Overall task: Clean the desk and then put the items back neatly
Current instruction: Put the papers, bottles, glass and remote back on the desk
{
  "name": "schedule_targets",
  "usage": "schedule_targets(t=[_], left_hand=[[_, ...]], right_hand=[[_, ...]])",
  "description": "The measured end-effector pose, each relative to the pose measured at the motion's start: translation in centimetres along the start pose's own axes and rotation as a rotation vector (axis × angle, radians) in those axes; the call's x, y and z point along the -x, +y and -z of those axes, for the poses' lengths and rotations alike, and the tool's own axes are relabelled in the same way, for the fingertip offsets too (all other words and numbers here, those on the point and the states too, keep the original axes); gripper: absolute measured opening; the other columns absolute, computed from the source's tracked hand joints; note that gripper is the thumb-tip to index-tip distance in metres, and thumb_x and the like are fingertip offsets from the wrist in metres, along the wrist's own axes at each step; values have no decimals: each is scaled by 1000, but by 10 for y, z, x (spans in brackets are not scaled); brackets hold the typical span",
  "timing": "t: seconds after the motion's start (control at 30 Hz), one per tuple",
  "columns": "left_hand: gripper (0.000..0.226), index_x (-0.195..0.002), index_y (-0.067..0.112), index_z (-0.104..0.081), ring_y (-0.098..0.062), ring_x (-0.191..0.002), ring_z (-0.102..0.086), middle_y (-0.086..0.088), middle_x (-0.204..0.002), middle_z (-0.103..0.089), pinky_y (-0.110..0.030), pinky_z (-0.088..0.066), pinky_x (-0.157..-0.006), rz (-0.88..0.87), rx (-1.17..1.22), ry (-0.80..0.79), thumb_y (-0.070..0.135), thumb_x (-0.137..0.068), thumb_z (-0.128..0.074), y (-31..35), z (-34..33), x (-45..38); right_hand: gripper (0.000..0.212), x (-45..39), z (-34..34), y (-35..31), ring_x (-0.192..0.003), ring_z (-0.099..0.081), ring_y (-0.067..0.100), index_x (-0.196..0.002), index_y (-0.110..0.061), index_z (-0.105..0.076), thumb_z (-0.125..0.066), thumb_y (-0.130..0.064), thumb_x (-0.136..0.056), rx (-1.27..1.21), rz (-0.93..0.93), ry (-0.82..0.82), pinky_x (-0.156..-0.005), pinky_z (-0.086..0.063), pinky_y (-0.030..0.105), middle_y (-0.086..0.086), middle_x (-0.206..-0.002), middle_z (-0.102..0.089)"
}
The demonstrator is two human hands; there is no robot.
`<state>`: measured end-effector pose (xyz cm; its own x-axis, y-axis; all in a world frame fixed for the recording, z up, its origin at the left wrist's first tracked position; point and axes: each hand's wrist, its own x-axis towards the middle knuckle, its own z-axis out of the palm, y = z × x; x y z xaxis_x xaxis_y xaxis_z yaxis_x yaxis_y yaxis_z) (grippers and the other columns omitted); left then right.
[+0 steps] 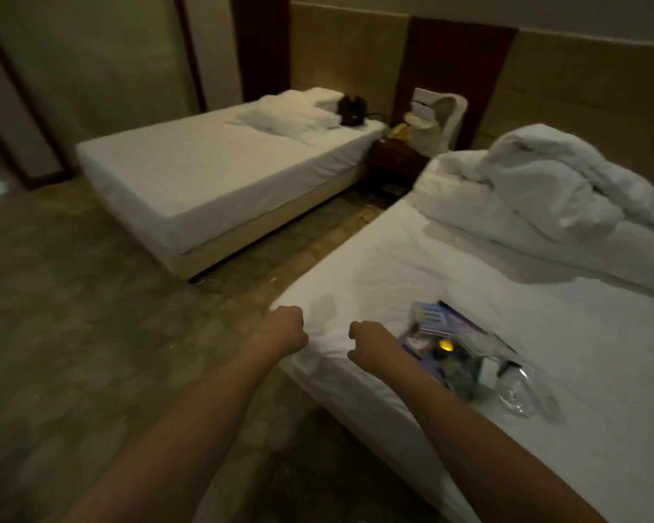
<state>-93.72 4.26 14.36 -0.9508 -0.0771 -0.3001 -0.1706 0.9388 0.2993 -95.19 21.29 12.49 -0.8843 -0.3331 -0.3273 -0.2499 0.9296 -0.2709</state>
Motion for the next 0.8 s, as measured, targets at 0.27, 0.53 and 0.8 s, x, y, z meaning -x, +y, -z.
schedule_targets(t=[0.27, 0.53, 0.8], left_hand=[[24, -110, 9, -59, -25, -100, -59, -9, -113, -61, -31, -49, -82, -220, -122, -200, 18, -89, -52, 90, -43, -132], [29, -113, 7, -60, -27, -109, -57, -12, -120, -61, -29, -46, -84, -433, -162, -368, 19, -88, -54, 186, -60, -260], [30, -114, 2, -63, -32, -109, -60, -19, -117, -64, -32, -48, -86, -382, -48, -586, 18, -89, -58, 244, -115, -312]], right_hand=[[38, -35, -8, 108, -118, -52, 31, -127, -5, -50, -54, -14, -91, -130, -361, -34, -93, -46, 37, 14, -129, -54], [26, -78, 4, 193, -108, -58, 31, -112, -8, -59, -55, -19, -89, -417, -759, 94, -85, -47, 33, 14, -116, -62], [34, -74, -34, 240, -113, -53, 30, -118, -5, -55, -60, -21, -89, -707, -1042, 54, -85, -42, 29, 16, -123, -57]])
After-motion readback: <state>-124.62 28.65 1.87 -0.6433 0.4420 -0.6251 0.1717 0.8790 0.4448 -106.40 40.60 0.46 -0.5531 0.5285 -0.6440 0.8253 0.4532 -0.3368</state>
